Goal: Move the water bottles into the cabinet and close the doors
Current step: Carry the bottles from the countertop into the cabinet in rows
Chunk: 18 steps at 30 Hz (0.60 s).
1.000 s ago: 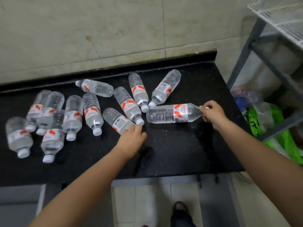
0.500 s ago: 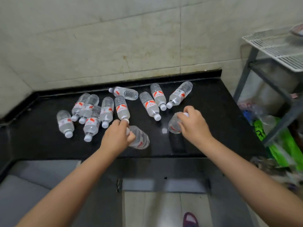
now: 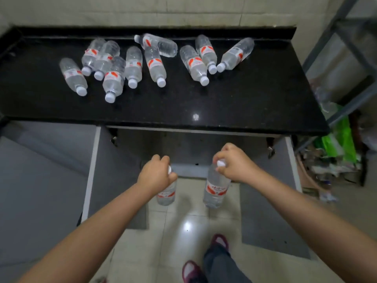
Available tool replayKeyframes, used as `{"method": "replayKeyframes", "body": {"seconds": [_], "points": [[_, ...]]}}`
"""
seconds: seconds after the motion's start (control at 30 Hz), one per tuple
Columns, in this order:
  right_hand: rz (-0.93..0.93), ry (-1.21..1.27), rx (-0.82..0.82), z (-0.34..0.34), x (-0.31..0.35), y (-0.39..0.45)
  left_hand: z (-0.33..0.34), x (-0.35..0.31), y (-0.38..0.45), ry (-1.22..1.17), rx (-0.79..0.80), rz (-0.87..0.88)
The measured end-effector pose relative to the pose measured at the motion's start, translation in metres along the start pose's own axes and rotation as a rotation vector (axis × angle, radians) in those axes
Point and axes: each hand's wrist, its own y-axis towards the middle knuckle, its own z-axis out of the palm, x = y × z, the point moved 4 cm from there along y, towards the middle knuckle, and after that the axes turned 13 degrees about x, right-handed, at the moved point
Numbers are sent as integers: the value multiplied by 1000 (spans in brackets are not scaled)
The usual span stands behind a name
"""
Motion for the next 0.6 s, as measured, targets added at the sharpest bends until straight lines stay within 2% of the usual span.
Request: {"method": "replayKeyframes", "body": {"seconds": [0.1,0.27,0.4,0.47,0.6], "points": [[15,32,92,45,-19,13,27,6,24,-37,86,-47],[-37,39,71,109,-75,51,63,4,86,-92,159,-85],[114,108,2,151,-132,108,108,-2,157,-120,179,-75],[139,159,28,177,-160,142,136,-2,197,-110,185,-54],[228,180,-65,212,-220,199,190,2,276,-137,150,-15]]}}
